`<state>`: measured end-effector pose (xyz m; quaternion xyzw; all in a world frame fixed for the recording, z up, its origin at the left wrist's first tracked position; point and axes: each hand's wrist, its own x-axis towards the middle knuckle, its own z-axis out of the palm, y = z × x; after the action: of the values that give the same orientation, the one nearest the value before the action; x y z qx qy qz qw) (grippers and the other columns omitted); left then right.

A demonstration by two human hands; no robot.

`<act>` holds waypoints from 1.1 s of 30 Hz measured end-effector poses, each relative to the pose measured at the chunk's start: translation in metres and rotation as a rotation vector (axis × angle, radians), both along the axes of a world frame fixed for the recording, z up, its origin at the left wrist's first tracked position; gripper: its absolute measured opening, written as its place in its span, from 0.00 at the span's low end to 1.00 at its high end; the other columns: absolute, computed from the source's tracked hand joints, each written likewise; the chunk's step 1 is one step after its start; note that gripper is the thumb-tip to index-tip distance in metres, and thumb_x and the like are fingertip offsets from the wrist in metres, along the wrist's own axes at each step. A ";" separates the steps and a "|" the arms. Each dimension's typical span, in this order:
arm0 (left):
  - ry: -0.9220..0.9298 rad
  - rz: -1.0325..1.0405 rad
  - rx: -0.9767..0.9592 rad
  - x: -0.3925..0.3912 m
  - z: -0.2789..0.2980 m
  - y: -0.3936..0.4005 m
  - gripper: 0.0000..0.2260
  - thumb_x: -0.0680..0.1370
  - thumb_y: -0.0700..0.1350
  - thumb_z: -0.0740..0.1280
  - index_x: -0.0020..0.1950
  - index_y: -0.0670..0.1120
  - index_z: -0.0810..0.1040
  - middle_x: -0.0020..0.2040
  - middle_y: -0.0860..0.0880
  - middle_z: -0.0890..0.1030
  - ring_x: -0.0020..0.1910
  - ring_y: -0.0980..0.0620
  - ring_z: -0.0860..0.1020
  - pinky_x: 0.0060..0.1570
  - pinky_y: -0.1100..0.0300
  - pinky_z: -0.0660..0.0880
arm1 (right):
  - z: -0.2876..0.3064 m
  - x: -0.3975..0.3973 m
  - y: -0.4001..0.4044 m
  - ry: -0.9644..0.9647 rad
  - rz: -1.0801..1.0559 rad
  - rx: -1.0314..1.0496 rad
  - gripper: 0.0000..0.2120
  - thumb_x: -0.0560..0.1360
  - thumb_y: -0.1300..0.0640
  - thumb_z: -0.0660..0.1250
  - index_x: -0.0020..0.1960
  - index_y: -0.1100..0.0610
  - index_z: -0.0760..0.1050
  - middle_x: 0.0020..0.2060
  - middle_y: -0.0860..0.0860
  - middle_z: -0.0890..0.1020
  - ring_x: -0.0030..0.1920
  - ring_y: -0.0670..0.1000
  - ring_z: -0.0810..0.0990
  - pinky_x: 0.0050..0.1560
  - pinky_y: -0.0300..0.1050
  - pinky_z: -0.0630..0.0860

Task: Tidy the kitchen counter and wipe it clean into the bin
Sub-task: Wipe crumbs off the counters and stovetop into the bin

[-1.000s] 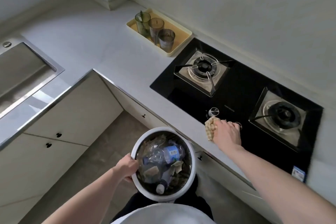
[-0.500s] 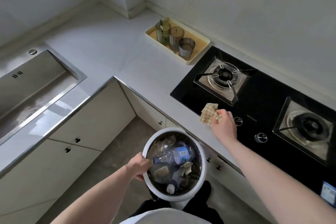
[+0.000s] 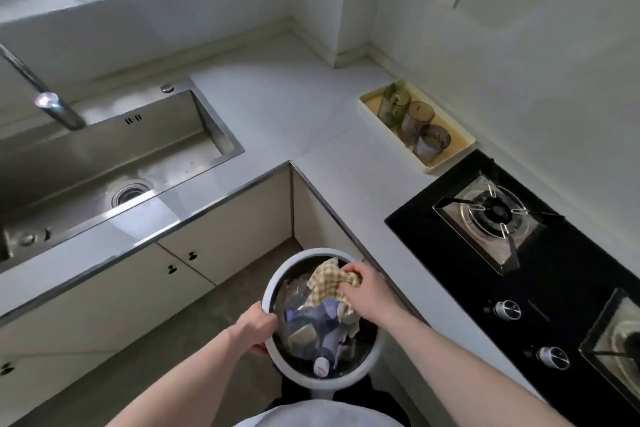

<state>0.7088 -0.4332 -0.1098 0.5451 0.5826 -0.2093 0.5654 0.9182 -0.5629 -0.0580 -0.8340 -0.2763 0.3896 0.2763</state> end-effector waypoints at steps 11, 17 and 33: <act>0.029 0.279 0.108 -0.049 -0.008 0.021 0.08 0.73 0.40 0.63 0.51 0.47 0.75 0.42 0.42 0.85 0.34 0.44 0.86 0.30 0.51 0.83 | -0.015 0.021 0.032 -0.009 -0.062 0.040 0.05 0.74 0.54 0.70 0.46 0.44 0.78 0.42 0.44 0.84 0.42 0.46 0.83 0.44 0.51 0.83; 0.084 0.278 0.096 -0.071 -0.089 0.045 0.12 0.66 0.50 0.66 0.48 0.49 0.79 0.38 0.44 0.86 0.34 0.43 0.86 0.32 0.46 0.84 | -0.075 0.014 0.057 -0.086 -0.054 0.022 0.06 0.76 0.54 0.69 0.49 0.44 0.76 0.46 0.42 0.81 0.46 0.46 0.80 0.46 0.49 0.80; 0.220 0.035 0.028 -0.068 -0.381 0.104 0.16 0.73 0.48 0.64 0.59 0.46 0.77 0.45 0.45 0.84 0.38 0.45 0.84 0.26 0.58 0.80 | -0.339 -0.005 0.081 -0.129 -0.280 -0.124 0.08 0.74 0.58 0.72 0.48 0.46 0.78 0.42 0.47 0.84 0.45 0.51 0.82 0.46 0.44 0.79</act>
<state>0.6404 -0.3289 -0.4904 0.5165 0.6535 -0.2496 0.4938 0.9131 -0.4818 -0.3970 -0.9031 -0.1498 0.3093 0.2574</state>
